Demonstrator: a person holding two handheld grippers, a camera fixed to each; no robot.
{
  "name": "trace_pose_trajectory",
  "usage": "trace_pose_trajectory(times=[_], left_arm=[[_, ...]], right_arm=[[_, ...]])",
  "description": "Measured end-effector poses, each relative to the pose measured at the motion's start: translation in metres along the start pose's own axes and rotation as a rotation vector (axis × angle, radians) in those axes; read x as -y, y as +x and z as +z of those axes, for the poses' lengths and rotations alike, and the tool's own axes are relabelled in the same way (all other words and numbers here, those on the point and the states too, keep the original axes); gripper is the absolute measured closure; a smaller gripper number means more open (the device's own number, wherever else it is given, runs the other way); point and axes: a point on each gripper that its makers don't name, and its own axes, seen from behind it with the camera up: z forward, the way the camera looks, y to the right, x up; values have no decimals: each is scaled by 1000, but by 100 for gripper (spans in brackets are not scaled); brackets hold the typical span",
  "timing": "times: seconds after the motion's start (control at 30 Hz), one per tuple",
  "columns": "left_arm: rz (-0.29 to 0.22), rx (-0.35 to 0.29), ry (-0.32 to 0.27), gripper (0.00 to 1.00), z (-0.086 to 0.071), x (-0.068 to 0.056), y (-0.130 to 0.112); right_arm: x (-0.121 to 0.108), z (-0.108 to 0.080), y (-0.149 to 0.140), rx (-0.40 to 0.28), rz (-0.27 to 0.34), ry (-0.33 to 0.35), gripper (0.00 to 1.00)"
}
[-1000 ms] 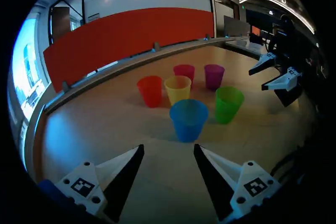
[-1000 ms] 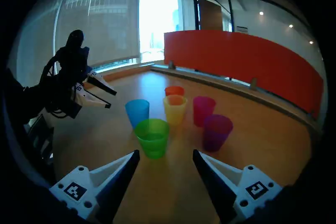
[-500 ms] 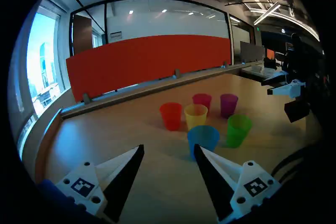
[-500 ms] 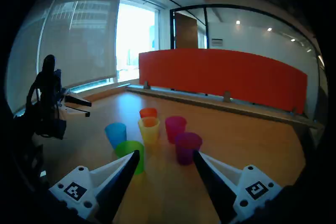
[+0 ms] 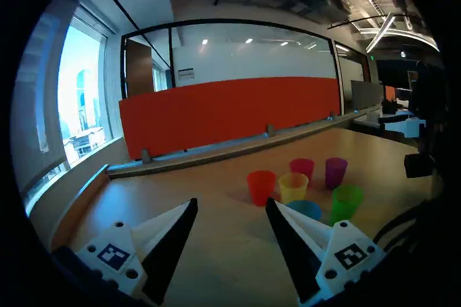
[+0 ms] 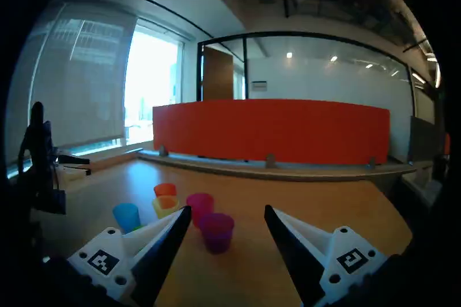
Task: Pour water
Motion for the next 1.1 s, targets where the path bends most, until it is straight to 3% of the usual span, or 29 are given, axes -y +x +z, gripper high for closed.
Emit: trace_pose_trajectory(times=[0.27, 0.47, 0.67, 0.87, 1.1], left_arm=[[-58, -74, 86, 13, -7, 13, 9], [-97, -122, 147, 13, -11, 23, 15], [-135, -142, 172, 13, -13, 25, 19], [-126, -162, 199, 13, -17, 28, 23], [-126, -168, 220, 13, -14, 26, 12]], right_arm=[[-40, -11, 16, -86, -25, -185, 2], [-54, -19, 23, -129, -14, -274, 2], [-59, -21, 18, -128, 25, -300, 2], [-62, -23, 14, -127, 59, -308, 2], [-68, -28, 9, -118, 56, -337, 2]])
